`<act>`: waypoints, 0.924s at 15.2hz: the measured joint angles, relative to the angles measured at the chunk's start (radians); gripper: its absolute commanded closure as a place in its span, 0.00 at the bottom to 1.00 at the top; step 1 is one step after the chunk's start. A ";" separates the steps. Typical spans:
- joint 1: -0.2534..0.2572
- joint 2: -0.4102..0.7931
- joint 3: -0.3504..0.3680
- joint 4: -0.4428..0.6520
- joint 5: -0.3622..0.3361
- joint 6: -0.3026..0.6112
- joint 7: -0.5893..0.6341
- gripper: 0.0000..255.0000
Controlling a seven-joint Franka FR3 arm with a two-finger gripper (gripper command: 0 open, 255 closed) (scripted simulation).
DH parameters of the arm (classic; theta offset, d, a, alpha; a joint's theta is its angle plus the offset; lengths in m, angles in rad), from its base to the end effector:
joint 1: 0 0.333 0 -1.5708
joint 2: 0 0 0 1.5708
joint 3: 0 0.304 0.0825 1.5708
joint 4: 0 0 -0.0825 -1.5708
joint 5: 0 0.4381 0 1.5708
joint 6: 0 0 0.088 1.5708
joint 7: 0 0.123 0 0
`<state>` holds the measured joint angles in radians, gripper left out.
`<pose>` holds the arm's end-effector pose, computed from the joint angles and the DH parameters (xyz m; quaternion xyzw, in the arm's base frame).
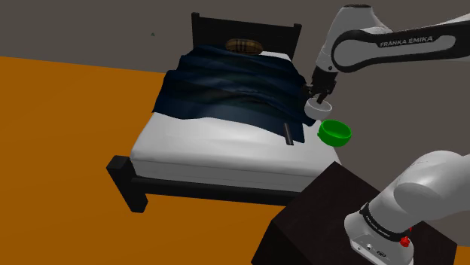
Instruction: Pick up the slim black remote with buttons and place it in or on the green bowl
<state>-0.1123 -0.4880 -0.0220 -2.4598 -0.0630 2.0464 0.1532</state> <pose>0.4582 -0.0661 0.4291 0.9907 -0.1288 0.0375 0.0230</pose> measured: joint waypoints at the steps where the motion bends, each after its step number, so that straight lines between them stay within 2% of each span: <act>1: -0.009 0.034 -0.009 0.004 0.001 0.029 0.005 0.00; 8: -0.050 0.259 -0.056 0.016 0.030 0.229 0.053 0.00; 14: -0.076 0.474 -0.092 0.069 0.091 0.379 0.072 0.00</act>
<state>-0.1882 -0.0139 -0.1140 -2.3911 0.0283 2.4257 0.2254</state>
